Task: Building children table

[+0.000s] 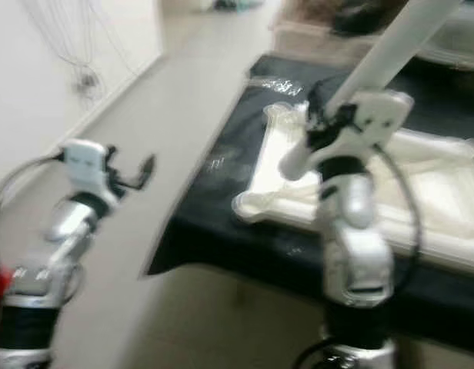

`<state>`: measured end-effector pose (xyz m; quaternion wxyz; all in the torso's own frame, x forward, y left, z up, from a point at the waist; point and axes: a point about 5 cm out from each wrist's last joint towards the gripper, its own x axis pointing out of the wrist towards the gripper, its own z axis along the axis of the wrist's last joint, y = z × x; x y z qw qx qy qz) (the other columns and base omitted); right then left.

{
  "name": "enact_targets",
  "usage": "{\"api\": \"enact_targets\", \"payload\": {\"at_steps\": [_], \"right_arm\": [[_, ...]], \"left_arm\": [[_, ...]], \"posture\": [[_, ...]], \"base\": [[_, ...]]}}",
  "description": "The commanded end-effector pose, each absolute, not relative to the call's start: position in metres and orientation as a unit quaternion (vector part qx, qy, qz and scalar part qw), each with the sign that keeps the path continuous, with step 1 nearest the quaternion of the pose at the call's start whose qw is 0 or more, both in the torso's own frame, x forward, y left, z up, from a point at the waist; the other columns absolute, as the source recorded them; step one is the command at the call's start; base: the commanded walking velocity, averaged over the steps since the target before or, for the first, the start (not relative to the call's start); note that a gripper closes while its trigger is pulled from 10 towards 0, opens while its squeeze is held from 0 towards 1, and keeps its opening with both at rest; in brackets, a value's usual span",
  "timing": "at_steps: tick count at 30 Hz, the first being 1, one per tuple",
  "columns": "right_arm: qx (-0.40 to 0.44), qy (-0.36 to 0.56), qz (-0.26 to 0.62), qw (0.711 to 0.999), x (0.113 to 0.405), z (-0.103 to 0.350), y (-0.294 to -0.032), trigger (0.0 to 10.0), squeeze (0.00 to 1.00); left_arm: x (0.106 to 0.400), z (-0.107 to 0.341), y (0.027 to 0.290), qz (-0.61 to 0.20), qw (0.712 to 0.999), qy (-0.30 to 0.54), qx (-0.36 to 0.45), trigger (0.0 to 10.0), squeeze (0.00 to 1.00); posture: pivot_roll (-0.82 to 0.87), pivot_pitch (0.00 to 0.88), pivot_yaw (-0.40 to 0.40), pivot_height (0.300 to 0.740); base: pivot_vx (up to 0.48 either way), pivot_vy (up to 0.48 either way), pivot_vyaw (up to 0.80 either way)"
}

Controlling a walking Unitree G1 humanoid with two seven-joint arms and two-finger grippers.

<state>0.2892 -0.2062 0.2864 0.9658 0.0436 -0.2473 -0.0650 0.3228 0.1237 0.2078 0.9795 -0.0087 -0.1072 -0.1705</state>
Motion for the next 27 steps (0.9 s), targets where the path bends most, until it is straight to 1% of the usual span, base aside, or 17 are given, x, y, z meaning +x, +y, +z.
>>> {"api": "enact_targets", "payload": {"at_steps": [1, 10, 17, 26, 27], "right_arm": [[0.046, -0.259, -0.062, 0.963, 0.289, 0.290, -0.203, 10.0, 0.00], [0.046, -0.259, -0.066, 0.962, 0.289, 0.291, -0.203, 10.0, 0.00], [0.046, -0.258, -0.070, 0.963, 0.290, 0.290, -0.204, 10.0, 0.00], [0.049, -0.249, -0.060, 0.965, 0.291, 0.288, -0.202, 10.0, 0.00], [0.049, -0.248, -0.058, 0.966, 0.291, 0.288, -0.202, 10.0, 0.00]], "left_arm": [[0.323, 0.206, 0.130, -0.161, 0.982, -0.101, -0.001, 10.0, 0.00], [0.322, 0.206, 0.129, -0.166, 0.980, -0.106, 0.001, 10.0, 0.00], [0.322, 0.204, 0.126, -0.171, 0.979, -0.108, 0.017, 10.0, 0.00], [0.322, 0.197, 0.127, -0.160, 0.982, -0.092, 0.029, 10.0, 0.00], [0.322, 0.195, 0.128, -0.154, 0.984, -0.086, 0.025, 10.0, 0.00]], "posture": [[0.05, 0.090, -0.059, 0.740], [0.05, 0.101, -0.058, 0.740], [0.05, 0.107, -0.057, 0.740], [0.05, 0.114, -0.061, 0.740], [0.05, 0.117, -0.061, 0.740]], "base": [[0.000, 0.000, 0.00], [0.000, 0.000, 0.00], [0.000, 0.000, 0.00], [0.000, -0.424, 0.00], [0.000, 0.000, 0.00]]}}
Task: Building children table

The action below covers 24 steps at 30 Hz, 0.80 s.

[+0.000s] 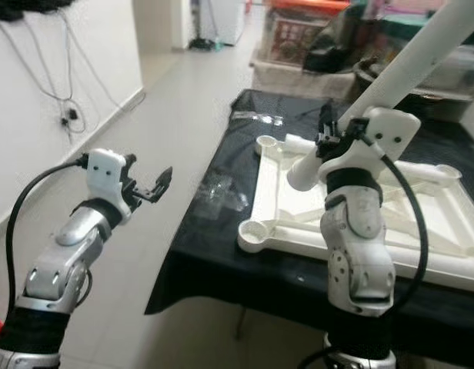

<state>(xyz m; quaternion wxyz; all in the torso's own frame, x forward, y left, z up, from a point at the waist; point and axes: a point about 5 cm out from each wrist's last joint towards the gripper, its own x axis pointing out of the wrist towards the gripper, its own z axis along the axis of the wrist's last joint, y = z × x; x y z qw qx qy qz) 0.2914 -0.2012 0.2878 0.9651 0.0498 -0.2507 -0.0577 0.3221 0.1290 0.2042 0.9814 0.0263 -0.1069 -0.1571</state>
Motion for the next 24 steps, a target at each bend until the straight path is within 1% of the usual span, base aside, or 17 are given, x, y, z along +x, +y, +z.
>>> {"api": "enact_targets", "payload": {"at_steps": [1, 8, 15, 18, 24], "right_arm": [[0.049, -0.247, -0.057, 0.966, 0.291, 0.287, -0.201, 10.0, 0.00], [0.052, -0.242, -0.047, 0.968, 0.291, 0.285, -0.199, 10.0, 0.00], [0.057, -0.233, -0.017, 0.971, 0.292, 0.282, -0.192, 10.0, 0.00], [0.041, -0.229, 0.000, 0.972, 0.292, 0.281, -0.188, 10.0, 0.00], [0.035, -0.227, -0.005, 0.973, 0.292, 0.280, -0.189, 10.0, 0.00]], "left_arm": [[0.323, 0.195, 0.129, -0.150, 0.985, -0.083, 0.022, 10.0, 0.00], [0.322, 0.194, 0.131, -0.145, 0.986, -0.084, 0.016, 10.0, 0.00], [0.322, 0.192, 0.131, -0.143, 0.986, -0.081, 0.016, 10.0, 0.00], [0.317, 0.189, 0.126, -0.150, 0.985, -0.078, 0.017, 10.0, 0.00], [0.315, 0.187, 0.123, -0.155, 0.985, -0.074, 0.013, 10.0, 0.00]], "posture": [[0.05, 0.117, -0.061, 0.740], [0.05, 0.121, -0.066, 0.740], [0.04, 0.122, -0.068, 0.740], [0.04, 0.122, -0.071, 0.740], [0.04, 0.124, -0.074, 0.740]], "base": [[0.000, 0.000, 0.00], [0.000, 0.000, 0.00], [0.000, 0.000, 0.00], [0.000, 0.000, 0.00], [0.000, 0.000, 0.80]]}}
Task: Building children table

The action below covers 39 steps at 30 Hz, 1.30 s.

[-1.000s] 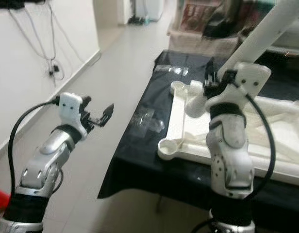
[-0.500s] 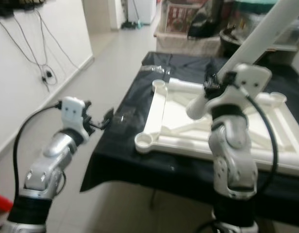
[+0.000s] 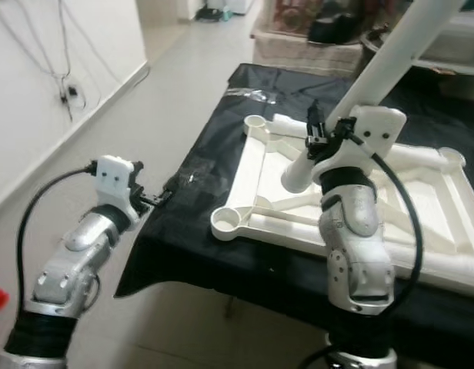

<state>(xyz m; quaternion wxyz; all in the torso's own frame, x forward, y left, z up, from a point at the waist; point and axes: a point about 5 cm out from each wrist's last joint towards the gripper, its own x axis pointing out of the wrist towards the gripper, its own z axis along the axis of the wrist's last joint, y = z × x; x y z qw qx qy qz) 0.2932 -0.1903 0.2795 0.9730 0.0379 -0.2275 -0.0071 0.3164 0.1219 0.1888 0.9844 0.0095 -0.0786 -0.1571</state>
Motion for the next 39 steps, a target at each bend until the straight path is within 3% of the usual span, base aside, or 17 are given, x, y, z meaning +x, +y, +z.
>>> {"api": "enact_targets", "payload": {"at_steps": [1, 7, 14, 17, 22, 26, 34, 39], "right_arm": [[0.035, -0.226, -0.004, 0.974, 0.293, 0.280, -0.190, 10.0, 0.00], [0.057, -0.207, 0.004, 0.977, 0.305, 0.282, -0.199, 10.0, 0.00], [0.105, -0.151, 0.117, 0.976, 0.323, 0.269, -0.211, 10.0, 0.00], [0.130, -0.127, 0.213, 0.960, 0.326, 0.268, -0.207, 10.0, 0.00], [0.138, -0.117, 0.278, 0.944, 0.328, 0.269, -0.203, 10.0, 0.00], [0.179, -0.127, 0.409, 0.886, 0.329, 0.279, -0.189, 10.0, 0.00], [0.158, -0.105, 0.493, 0.849, 0.324, 0.271, -0.166, 10.0, 0.00], [0.138, -0.087, 0.502, 0.849, 0.327, 0.262, -0.163, 10.0, 0.00]], "left_arm": [[0.313, 0.187, 0.122, -0.158, 0.985, -0.072, 0.013, 10.0, 0.00], [0.301, 0.183, 0.108, -0.204, 0.977, -0.068, 0.000, 10.0, 0.00], [0.278, 0.175, 0.088, -0.289, 0.956, -0.048, -0.021, 10.0, 0.00], [0.262, 0.168, 0.081, -0.330, 0.943, -0.025, -0.037, 10.0, 0.00], [0.248, 0.163, 0.075, -0.365, 0.930, -0.007, -0.048, 10.0, 0.00], [0.226, 0.152, 0.073, -0.386, 0.921, 0.020, -0.044, 10.0, 0.00], [0.219, 0.152, 0.074, -0.392, 0.918, 0.031, -0.049, 10.0, 0.00], [0.216, 0.154, 0.076, -0.394, 0.918, 0.032, -0.046, 10.0, 0.00]], "posture": [[0.04, 0.124, -0.074, 0.740], [0.04, 0.133, -0.078, 0.740], [0.05, 0.151, -0.086, 0.740], [0.06, 0.168, -0.086, 0.740], [0.06, 0.179, -0.087, 0.740], [0.08, 0.204, -0.086, 0.740], [0.09, 0.221, -0.084, 0.740], [0.10, 0.241, -0.083, 0.740]], "base": [[0.000, 0.000, 0.80], [0.000, 0.000, 0.25], [0.000, 0.000, 0.00], [0.000, 0.000, 0.00], [0.000, 0.000, 0.00], [0.000, 0.000, 0.00], [0.000, 0.000, 0.00], [0.000, 0.000, 0.00]]}}
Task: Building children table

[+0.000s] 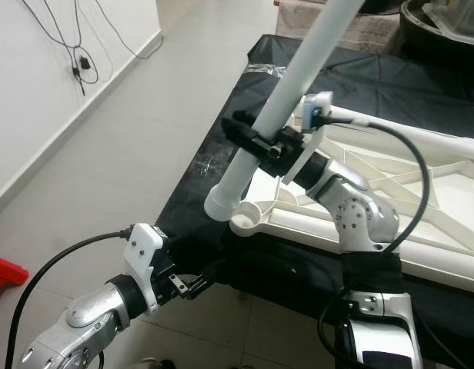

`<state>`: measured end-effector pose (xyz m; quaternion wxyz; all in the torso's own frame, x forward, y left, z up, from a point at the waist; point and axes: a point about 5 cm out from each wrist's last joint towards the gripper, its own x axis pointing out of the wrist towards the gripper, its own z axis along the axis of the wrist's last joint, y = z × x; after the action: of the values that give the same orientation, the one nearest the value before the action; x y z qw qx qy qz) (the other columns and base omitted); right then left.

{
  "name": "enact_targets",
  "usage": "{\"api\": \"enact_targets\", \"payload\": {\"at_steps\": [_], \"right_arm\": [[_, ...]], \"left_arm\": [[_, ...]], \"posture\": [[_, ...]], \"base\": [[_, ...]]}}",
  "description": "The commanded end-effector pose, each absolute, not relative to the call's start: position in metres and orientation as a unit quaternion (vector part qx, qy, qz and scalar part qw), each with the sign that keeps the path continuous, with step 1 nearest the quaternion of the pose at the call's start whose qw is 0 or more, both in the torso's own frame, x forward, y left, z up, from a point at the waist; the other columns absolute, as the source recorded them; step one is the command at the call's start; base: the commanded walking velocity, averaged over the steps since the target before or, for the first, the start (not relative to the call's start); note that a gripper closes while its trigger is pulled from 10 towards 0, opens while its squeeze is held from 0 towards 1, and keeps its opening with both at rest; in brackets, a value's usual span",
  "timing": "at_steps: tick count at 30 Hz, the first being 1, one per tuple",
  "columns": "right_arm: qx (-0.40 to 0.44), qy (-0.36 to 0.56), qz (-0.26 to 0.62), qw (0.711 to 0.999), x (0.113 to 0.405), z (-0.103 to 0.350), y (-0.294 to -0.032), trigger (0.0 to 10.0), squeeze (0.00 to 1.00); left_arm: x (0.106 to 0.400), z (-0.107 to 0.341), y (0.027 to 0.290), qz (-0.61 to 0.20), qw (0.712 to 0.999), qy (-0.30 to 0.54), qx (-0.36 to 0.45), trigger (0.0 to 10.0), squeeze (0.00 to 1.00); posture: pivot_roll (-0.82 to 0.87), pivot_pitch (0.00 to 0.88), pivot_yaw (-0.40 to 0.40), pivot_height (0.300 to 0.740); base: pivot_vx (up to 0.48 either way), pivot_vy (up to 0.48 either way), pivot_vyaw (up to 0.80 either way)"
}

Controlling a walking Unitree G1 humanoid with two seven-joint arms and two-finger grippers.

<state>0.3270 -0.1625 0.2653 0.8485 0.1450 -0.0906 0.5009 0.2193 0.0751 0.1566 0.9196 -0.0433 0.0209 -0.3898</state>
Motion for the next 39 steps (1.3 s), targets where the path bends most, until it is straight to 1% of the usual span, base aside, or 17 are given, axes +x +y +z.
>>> {"api": "enact_targets", "payload": {"at_steps": [1, 3, 6, 9, 13, 15, 16, 17, 21, 25, 26, 30, 33, 39], "right_arm": [[0.127, -0.079, 0.506, 0.850, 0.329, 0.258, -0.164, 10.0, 0.00], [0.093, -0.064, 0.504, 0.856, 0.332, 0.251, -0.170, 10.0, 0.00], [0.082, -0.062, 0.502, 0.859, 0.333, 0.250, -0.172, 10.0, 0.00], [0.067, -0.060, 0.494, 0.865, 0.336, 0.251, -0.182, 10.0, 0.00], [0.054, -0.057, 0.496, 0.865, 0.336, 0.252, -0.187, 10.0, 0.00], [0.047, -0.054, 0.508, 0.859, 0.334, 0.252, -0.188, 10.0, 0.00], [0.047, -0.054, 0.508, 0.859, 0.334, 0.252, -0.188, 10.0, 0.00], [0.037, -0.048, 0.527, 0.848, 0.331, 0.250, -0.188, 10.0, 0.00], [0.016, -0.036, 0.546, 0.837, 0.327, 0.243, -0.185, 10.0, 0.00], [-0.018, -0.022, 0.548, 0.836, 0.327, 0.236, -0.182, 10.0, 0.00], [-0.038, -0.017, 0.545, 0.837, 0.328, 0.234, -0.180, 10.0, 0.00], [-0.056, -0.013, 0.542, 0.838, 0.330, 0.233, -0.178, 10.0, 0.00], [-0.081, 0.006, 0.526, 0.847, 0.335, 0.228, -0.172, 10.0, 0.00], [-0.088, 0.015, 0.516, 0.852, 0.338, 0.223, -0.171, 10.0, 0.00]], "left_arm": [[0.214, 0.154, 0.076, -0.394, 0.917, 0.033, -0.045, 10.0, 0.00], [0.212, 0.156, 0.077, -0.394, 0.918, 0.034, -0.042, 10.0, 0.00], [0.212, 0.156, 0.078, -0.394, 0.918, 0.034, -0.041, 10.0, 0.00], [0.211, 0.156, 0.077, -0.397, 0.917, 0.034, -0.035, 10.0, 0.00], [0.211, 0.157, 0.077, -0.397, 0.917, 0.035, -0.033, 10.0, 0.00], [0.212, 0.157, 0.077, -0.396, 0.917, 0.036, -0.033, 10.0, 0.00], [0.212, 0.157, 0.077, -0.396, 0.917, 0.036, -0.033, 10.0, 0.00], [0.212, 0.156, 0.077, -0.396, 0.917, 0.037, -0.031, 10.0, 0.00], [0.212, 0.157, 0.077, -0.396, 0.917, 0.038, -0.030, 10.0, 0.00], [0.211, 0.157, 0.077, -0.397, 0.917, 0.038, -0.029, 10.0, 0.00], [0.212, 0.157, 0.077, -0.397, 0.917, 0.038, -0.028, 10.0, 0.00], [0.212, 0.157, 0.077, -0.396, 0.917, 0.038, -0.028, 10.0, 0.00], [0.212, 0.157, 0.077, -0.397, 0.917, 0.038, -0.027, 10.0, 0.00], [0.213, 0.157, 0.076, -0.397, 0.917, 0.037, -0.026, 10.0, 0.00]], "posture": [[0.10, 0.241, -0.083, 0.740], [0.10, 0.249, -0.084, 0.740], [0.10, 0.250, -0.084, 0.740], [0.10, 0.256, -0.081, 0.740], [0.10, 0.259, -0.080, 0.740], [0.10, 0.259, -0.078, 0.740], [0.10, 0.259, -0.078, 0.740], [0.10, 0.257, -0.078, 0.740], [0.10, 0.259, -0.079, 0.740], [0.10, 0.259, -0.079, 0.740], [0.10, 0.260, -0.075, 0.740], [0.10, 0.259, -0.076, 0.740], [0.09, 0.259, -0.075, 0.740], [0.09, 0.259, -0.075, 0.740]], "base": [[0.000, 0.000, 0.00], [0.000, 0.000, 0.00], [0.000, 0.000, 0.00], [0.000, 0.000, 0.00], [0.000, 0.000, 0.00], [0.000, 0.000, 0.00], [0.000, 0.000, 0.00], [0.000, 0.000, 0.00], [0.000, 0.000, 0.00], [0.000, 0.000, 0.00], [0.000, 0.000, 0.00], [0.000, 0.000, 0.00], [0.000, 0.000, 0.00], [0.000, 0.000, 0.00]]}}
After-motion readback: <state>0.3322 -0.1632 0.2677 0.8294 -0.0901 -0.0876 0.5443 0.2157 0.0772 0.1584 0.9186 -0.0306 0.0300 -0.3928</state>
